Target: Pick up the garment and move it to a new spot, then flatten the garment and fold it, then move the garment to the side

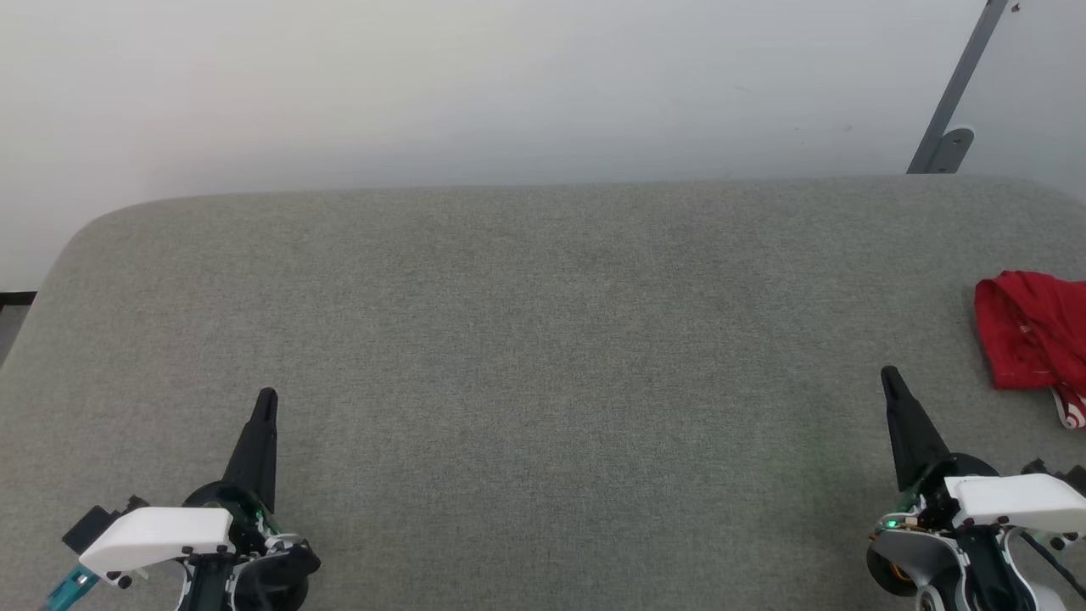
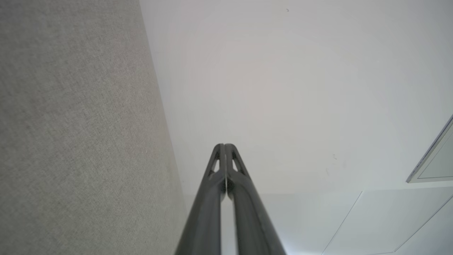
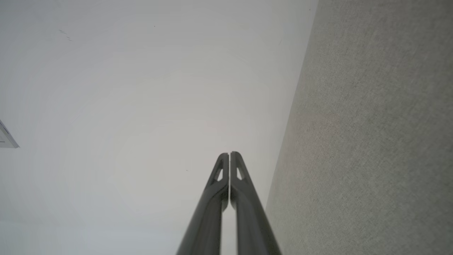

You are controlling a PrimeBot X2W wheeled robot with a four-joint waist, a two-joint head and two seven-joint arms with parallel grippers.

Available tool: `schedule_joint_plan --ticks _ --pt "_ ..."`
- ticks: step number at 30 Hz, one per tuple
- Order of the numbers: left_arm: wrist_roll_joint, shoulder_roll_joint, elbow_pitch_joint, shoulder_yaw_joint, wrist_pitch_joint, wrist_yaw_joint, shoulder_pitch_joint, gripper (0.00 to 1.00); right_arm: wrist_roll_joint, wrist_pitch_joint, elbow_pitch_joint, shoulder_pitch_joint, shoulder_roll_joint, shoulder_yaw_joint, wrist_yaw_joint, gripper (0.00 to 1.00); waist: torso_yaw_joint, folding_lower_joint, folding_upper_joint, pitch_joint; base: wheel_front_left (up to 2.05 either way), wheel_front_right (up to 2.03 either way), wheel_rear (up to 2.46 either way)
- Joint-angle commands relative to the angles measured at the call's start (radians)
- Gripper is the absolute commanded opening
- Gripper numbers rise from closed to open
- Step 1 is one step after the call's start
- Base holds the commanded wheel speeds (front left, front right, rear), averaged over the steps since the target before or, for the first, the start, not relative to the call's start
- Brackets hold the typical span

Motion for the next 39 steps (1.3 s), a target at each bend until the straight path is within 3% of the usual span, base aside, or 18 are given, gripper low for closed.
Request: schedule_joint_plan --ticks 1,39 --pt "-0.001 0.001 -0.001 0.003 0.006 0.002 -0.014 0.00 0.004 0.002 0.002 -0.004 0.002 0.000 0.000 0.00 0.000 0.0000 0.0000 0.000 0.00 0.00 0.00" --pt "0.010 -0.008 0.000 0.014 0.014 0.002 -0.015 0.00 0.004 0.002 0.001 -0.004 0.002 0.000 0.000 0.00 0.000 0.0000 0.0000 0.000 0.00 0.00 0.00"
